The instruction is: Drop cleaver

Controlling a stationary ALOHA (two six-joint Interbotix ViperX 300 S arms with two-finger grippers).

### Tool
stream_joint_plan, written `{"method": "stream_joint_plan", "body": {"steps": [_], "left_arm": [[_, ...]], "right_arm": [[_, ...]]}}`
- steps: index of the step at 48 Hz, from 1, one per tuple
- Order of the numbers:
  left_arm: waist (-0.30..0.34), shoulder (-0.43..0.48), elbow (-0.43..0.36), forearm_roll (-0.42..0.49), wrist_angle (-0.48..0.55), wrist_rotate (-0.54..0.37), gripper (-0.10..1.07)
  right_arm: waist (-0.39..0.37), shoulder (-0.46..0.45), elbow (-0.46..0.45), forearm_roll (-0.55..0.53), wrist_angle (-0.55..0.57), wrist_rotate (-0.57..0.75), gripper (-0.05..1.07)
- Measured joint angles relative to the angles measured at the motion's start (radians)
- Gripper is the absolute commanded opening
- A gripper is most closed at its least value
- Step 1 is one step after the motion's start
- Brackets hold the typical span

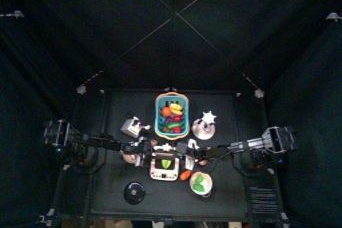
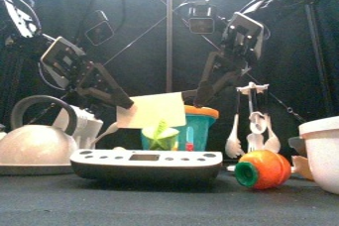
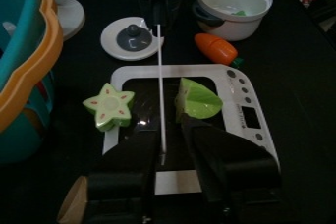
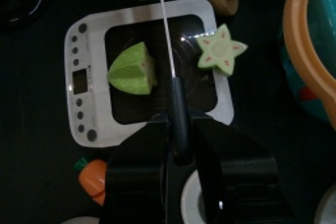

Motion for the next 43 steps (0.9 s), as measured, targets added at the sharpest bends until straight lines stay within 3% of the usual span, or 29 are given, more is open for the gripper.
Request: {"method": "stream_joint_plan", "body": {"steps": [6, 16, 28, 43], "left_arm": [[0.0, -0.008, 0.002, -0.008, -0.006, 0.0, 0.93], [0.003, -0.044, 0.002, -0.017, -0.015, 0.002, 0.93], [0.011, -0.121, 0.028, -0.02, -0.02, 0.002, 0.93], [0.018, -0.146, 0.04, -0.025, -0.02, 0.002, 0.93]], "right_arm": [[0.0, -0.023, 0.008, 0.008, 0.032, 0.0, 0.53], [0.006, -0.089, 0.038, 0.031, 0.083, 0.0, 0.53], [0.041, -0.239, 0.146, 0.092, 0.155, 0.002, 0.53], [0.037, -0.44, 0.298, 0.179, 0.222, 0.005, 0.53]]}}
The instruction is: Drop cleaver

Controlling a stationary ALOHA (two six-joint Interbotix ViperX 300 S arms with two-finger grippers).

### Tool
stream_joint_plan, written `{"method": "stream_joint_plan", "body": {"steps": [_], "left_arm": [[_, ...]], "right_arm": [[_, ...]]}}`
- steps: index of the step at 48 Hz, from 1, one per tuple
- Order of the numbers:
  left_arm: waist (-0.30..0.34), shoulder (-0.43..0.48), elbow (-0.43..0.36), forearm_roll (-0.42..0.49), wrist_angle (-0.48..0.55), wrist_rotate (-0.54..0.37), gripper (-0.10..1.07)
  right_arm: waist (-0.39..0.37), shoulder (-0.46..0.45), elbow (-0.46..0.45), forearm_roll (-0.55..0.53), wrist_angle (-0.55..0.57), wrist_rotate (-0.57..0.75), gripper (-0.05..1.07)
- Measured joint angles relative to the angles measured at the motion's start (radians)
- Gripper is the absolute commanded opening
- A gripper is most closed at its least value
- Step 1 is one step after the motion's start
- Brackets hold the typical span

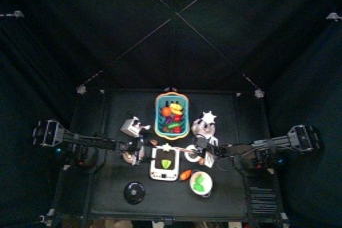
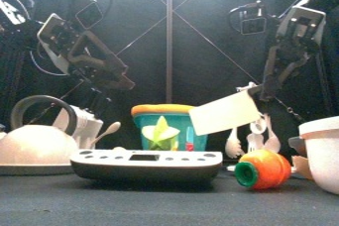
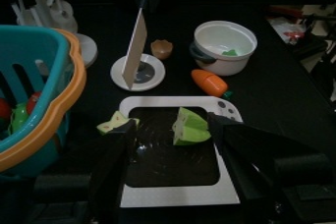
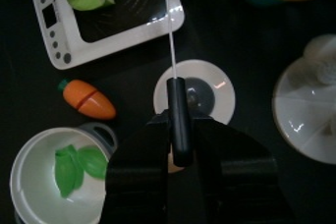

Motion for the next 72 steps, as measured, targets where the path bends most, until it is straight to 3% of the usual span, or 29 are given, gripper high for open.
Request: {"method": "stream_joint_plan", "body": {"steps": [9, 33, 61, 72], "left_arm": [[0.005, 0.0, 0.005, 0.0, 0.002, 0.0, 0.93], [0.015, 0.006, 0.015, -0.002, 0.0, 0.0, 0.93], [0.026, 0.009, 0.02, -0.002, 0.0, 0.0, 0.93], [0.026, 0.008, 0.023, -0.002, 0.0, 0.0, 0.93]], "right_arm": [[-0.074, 0.0, 0.066, 0.051, 0.003, -0.002, 0.53], [-0.222, 0.0, 0.109, 0.051, -0.005, -0.002, 0.54], [-0.209, 0.006, 0.153, 0.135, -0.084, -0.005, 0.55], [-0.209, 0.02, 0.156, 0.15, -0.084, -0.003, 0.73]]}}
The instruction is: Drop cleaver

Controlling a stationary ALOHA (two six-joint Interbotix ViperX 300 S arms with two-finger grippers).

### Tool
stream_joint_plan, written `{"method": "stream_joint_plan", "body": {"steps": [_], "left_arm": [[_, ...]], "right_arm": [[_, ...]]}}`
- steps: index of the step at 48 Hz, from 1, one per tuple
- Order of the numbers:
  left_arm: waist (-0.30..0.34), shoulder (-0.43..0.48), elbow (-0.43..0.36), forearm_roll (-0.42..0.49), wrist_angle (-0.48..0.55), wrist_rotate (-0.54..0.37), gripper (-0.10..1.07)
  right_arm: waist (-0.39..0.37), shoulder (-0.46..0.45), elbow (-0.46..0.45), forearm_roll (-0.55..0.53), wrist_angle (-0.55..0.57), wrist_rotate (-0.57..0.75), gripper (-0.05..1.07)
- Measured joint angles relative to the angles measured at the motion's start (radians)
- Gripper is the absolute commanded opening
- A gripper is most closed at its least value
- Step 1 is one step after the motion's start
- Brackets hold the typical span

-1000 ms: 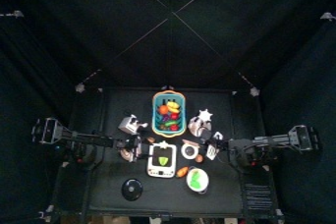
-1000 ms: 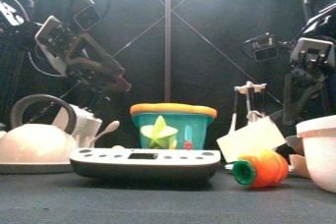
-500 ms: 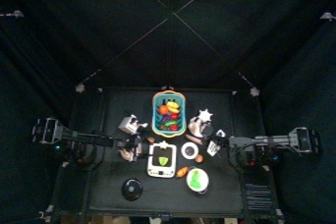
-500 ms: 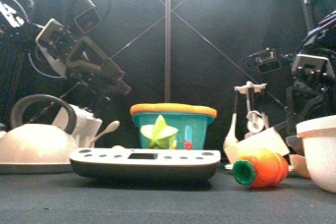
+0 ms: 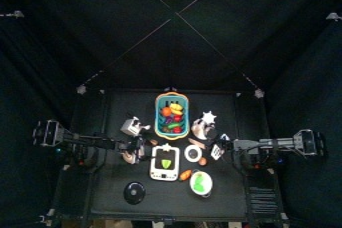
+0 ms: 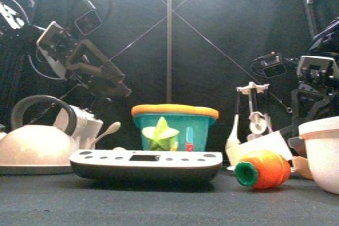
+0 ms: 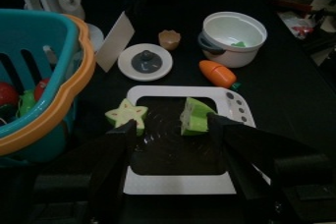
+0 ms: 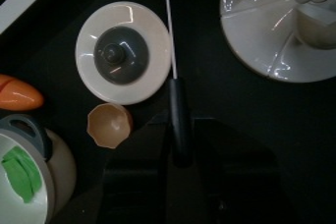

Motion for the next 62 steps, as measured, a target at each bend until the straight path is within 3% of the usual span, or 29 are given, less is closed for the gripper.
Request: {"method": "stream_joint_plan", "body": {"steps": [8, 13, 62], "left_arm": [[0.002, 0.002, 0.0, 0.0, 0.0, 0.0, 0.93], [0.002, 0.002, 0.002, 0.0, 0.0, 0.0, 0.93], [0.005, 0.0, 0.003, 0.0, 0.002, 0.0, 0.93]], "right_arm": [[0.002, 0.005, 0.0, 0.0, 0.003, 0.002, 0.87], [0.002, 0.005, 0.0, -0.003, 0.005, 0.0, 0.9], [0.017, 0.052, -0.081, -0.1, -0.002, -0.002, 0.9]]}}
